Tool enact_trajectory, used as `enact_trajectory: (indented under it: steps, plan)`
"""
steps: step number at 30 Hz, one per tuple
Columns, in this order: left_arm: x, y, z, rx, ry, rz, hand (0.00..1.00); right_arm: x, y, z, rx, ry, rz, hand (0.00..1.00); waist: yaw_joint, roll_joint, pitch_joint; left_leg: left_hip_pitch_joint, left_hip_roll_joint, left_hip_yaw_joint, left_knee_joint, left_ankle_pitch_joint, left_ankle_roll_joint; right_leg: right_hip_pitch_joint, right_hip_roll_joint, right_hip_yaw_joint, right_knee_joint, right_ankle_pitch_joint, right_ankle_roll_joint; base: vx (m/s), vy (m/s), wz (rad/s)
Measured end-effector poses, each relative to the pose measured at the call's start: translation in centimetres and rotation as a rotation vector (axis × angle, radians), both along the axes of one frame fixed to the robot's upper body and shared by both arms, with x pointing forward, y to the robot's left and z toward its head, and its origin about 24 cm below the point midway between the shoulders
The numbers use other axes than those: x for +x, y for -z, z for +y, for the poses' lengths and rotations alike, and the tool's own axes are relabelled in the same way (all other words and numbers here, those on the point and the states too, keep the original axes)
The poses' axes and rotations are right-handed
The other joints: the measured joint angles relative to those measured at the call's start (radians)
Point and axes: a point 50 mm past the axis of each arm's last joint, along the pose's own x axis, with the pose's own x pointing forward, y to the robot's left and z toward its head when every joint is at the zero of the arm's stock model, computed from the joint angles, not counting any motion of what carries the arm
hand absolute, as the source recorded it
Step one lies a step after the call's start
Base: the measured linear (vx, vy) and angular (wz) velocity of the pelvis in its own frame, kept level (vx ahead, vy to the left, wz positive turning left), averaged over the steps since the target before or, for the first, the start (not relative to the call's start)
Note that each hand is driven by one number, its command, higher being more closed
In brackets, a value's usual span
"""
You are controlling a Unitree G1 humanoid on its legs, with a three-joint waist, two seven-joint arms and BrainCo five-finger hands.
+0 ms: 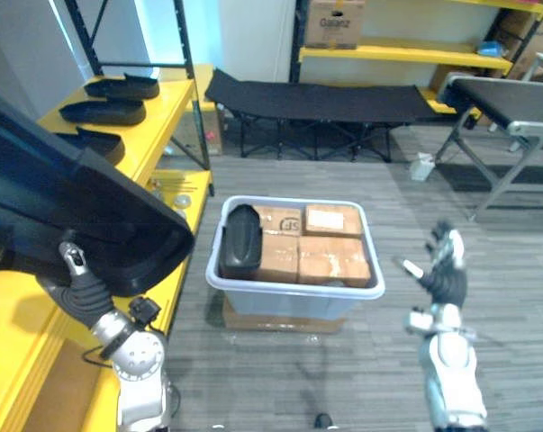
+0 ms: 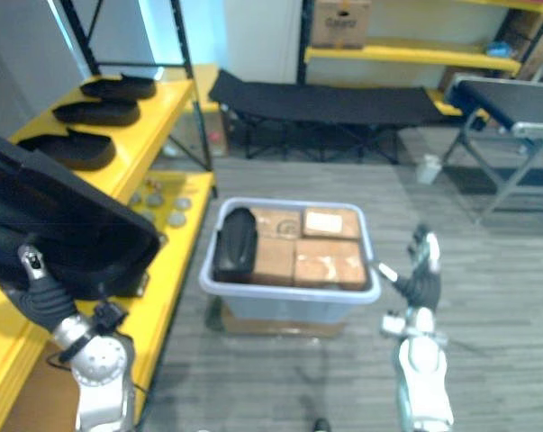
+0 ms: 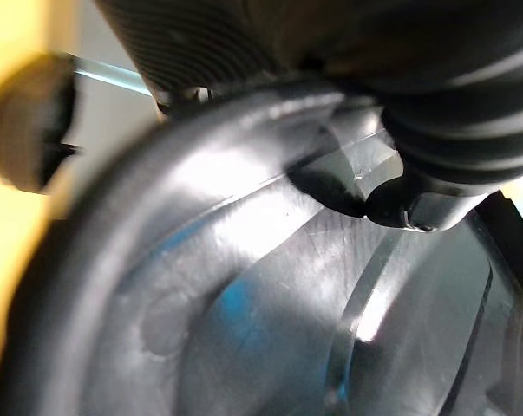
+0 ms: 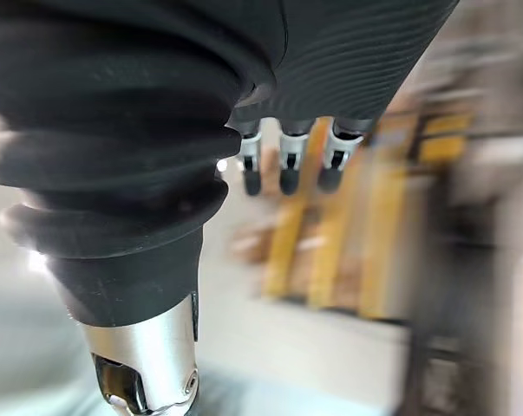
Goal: Walk over and take plastic housings, then place them on the shelf
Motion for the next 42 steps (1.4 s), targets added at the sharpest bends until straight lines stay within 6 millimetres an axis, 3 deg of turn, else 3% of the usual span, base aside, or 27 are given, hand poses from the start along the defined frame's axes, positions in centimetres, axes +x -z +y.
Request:
enact_trajectory:
  steps: [2,6,10,13,18,20,21,22,25,27,30,33,37,40,42]
  plan:
    - [-0.3,-0.2,-0.2,0.053,-0.005,0.013,1.0,-0.7,0.8,0.1,0.057,0.018,0.017,0.0,0.0,0.003,-0.001,-0.001,0.0,0.008,0.0,0.0,0.0,-0.007,-0.001,0.004,0.0,-0.004,0.0,-0.05,0.008,-0.11]
    - [-0.4,-0.3,-0.9,0.073,0.033,0.015,1.0,-0.7,0.3,0.2,0.049,0.014,-0.033,0.0,0.001,0.002,-0.002,0.001,0.0,0.021,-0.006,-0.003,-0.003,-0.013,-0.002,0.024,0.003,-0.014,0.002,-0.04,0.005,-0.09]
    - [-0.6,-0.9,-0.9,0.074,0.026,-0.008,1.0,0.3,-0.8,0.2,0.039,-0.011,-0.091,0.0,0.004,-0.001,-0.001,-0.005,-0.005,0.009,-0.008,-0.001,0.0,-0.011,-0.005,0.008,0.004,-0.019,0.002,0.01,0.001,0.11]
    - [-1.1,-2.1,-0.8,0.096,-0.001,-0.046,1.0,1.7,-2.3,0.7,0.033,-0.053,-0.164,0.0,0.016,0.0,-0.001,-0.04,-0.018,-0.058,-0.004,0.002,0.004,0.0,-0.021,-0.061,0.009,-0.022,0.009,0.05,0.028,0.6]
    - [-3.6,-2.8,2.3,0.151,-0.189,-0.021,1.0,5.4,-5.2,5.6,0.088,-0.295,-0.296,0.0,0.105,0.006,0.005,-0.054,-0.045,-0.185,-0.001,0.011,0.013,0.069,-0.029,-0.191,0.007,-0.029,0.012,0.07,0.032,0.77]
    - [-5.9,-2.6,4.7,0.207,-0.355,0.047,1.0,6.9,-5.5,8.4,0.114,-0.427,-0.304,0.0,0.171,0.001,0.004,-0.053,-0.077,-0.249,-0.006,0.014,0.019,0.115,-0.049,-0.256,0.008,-0.046,0.025,0.07,0.054,0.85]
    - [-6.5,-2.6,5.1,0.217,-0.388,0.06,1.0,7.1,-5.5,9.1,0.115,-0.455,-0.299,0.0,0.186,-0.002,0.004,-0.053,-0.083,-0.26,-0.009,0.016,0.021,0.12,-0.053,-0.27,0.008,-0.049,0.027,0.04,0.053,0.73]
    - [-7.7,-2.6,5.9,0.234,-0.444,0.079,1.0,7.5,-5.4,10.4,0.119,-0.508,-0.291,0.0,0.225,-0.006,0.005,-0.055,-0.093,-0.283,-0.013,0.017,0.023,0.134,-0.06,-0.297,0.009,-0.056,0.031,0.06,0.065,0.54]
    - [-10.1,-2.9,7.2,0.275,-0.546,0.095,1.0,8.2,-5.9,13.0,0.065,-0.608,-0.288,0.0,0.291,-0.015,0.007,-0.061,-0.119,-0.338,-0.013,0.017,0.027,0.16,-0.074,-0.354,0.023,-0.073,0.032,0.06,0.071,0.61]
    - [-10.9,-3.2,7.4,0.257,-0.545,0.043,1.0,8.8,-7.0,13.7,0.068,-0.622,-0.325,0.0,0.308,-0.023,0.01,-0.076,-0.122,-0.363,-0.006,0.017,0.027,0.162,-0.075,-0.368,0.029,-0.073,0.032,0.03,0.061,0.39]
    - [-11.4,-3.6,7.2,0.257,-0.546,0.004,1.0,9.4,-8.0,14.0,0.057,-0.635,-0.34,0.0,0.312,-0.034,0.012,-0.088,-0.127,-0.367,0.004,0.015,0.03,0.154,-0.078,-0.384,0.042,-0.078,0.025,0.02,0.068,0.1]
    - [-11.1,-3.7,7.0,0.258,-0.509,-0.004,1.0,9.4,-7.3,13.6,0.029,-0.643,-0.288,0.0,0.303,-0.042,0.023,-0.097,-0.136,-0.366,0.029,0.002,0.04,0.148,-0.094,-0.385,0.075,-0.111,0.011,0.0,0.065,-0.02]
    - [-10.3,-4.0,6.9,0.25,-0.473,-0.028,1.0,8.6,-5.5,11.1,0.011,-0.593,-0.208,0.0,0.278,-0.035,0.04,-0.182,-0.157,-0.405,0.145,-0.044,0.058,0.152,-0.113,-0.449,0.138,-0.169,0.027,-0.05,0.089,0.42]
    - [-9.5,-4.1,6.6,0.238,-0.416,-0.04,1.0,7.6,-3.9,8.5,0.004,-0.488,-0.153,0.0,0.276,-0.032,0.068,-0.248,-0.164,-0.403,0.216,-0.06,0.083,0.199,-0.121,-0.568,0.162,-0.179,0.042,-0.03,0.085,1.11]
    - [-9.7,-3.9,6.7,0.216,-0.386,-0.031,1.0,7.2,-3.4,7.8,-0.005,-0.461,-0.132,0.0,0.284,-0.032,0.082,-0.252,-0.17,-0.387,0.218,-0.051,0.077,0.204,-0.15,-0.58,0.21,-0.182,0.037,0.04,0.146,0.81]
